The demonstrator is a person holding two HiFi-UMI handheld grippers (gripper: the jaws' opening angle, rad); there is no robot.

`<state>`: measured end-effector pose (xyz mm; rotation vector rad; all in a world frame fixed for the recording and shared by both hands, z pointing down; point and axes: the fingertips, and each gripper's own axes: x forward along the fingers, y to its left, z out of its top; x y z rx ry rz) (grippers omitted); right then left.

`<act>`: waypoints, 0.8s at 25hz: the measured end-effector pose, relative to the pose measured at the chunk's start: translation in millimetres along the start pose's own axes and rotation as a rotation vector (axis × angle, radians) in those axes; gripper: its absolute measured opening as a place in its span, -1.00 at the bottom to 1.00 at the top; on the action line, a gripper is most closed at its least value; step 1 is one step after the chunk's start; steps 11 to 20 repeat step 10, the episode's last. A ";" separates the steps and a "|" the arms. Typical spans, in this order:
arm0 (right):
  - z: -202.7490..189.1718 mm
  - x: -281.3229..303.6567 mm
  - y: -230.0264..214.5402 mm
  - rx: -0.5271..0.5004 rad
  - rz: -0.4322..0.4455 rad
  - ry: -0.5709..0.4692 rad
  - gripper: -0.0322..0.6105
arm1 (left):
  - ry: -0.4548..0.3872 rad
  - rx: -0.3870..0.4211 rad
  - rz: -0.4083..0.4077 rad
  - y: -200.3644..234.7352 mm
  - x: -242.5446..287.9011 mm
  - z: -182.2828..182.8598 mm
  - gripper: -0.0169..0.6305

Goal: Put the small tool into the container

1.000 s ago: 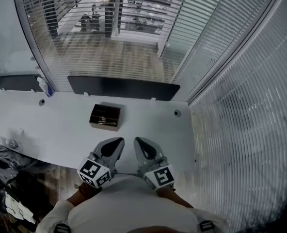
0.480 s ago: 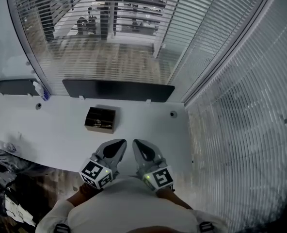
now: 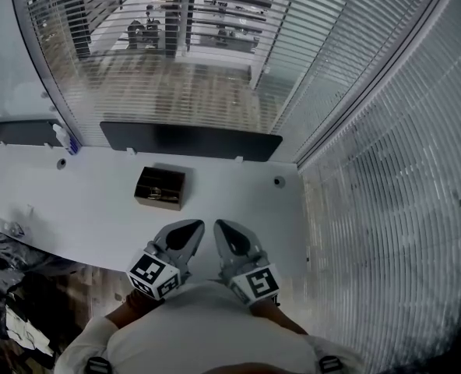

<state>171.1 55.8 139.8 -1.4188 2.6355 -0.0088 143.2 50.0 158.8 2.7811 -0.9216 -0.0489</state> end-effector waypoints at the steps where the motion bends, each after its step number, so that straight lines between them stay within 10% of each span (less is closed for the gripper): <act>1: -0.2 -0.3 -1.0 0.011 0.000 -0.004 -0.90 | 0.000 0.001 0.002 -0.1 1.5 -2.1 -0.94; 20: -4.1 -10.7 0.9 0.023 0.002 0.006 -0.90 | 0.011 0.004 0.007 -7.7 -0.7 -5.4 -0.94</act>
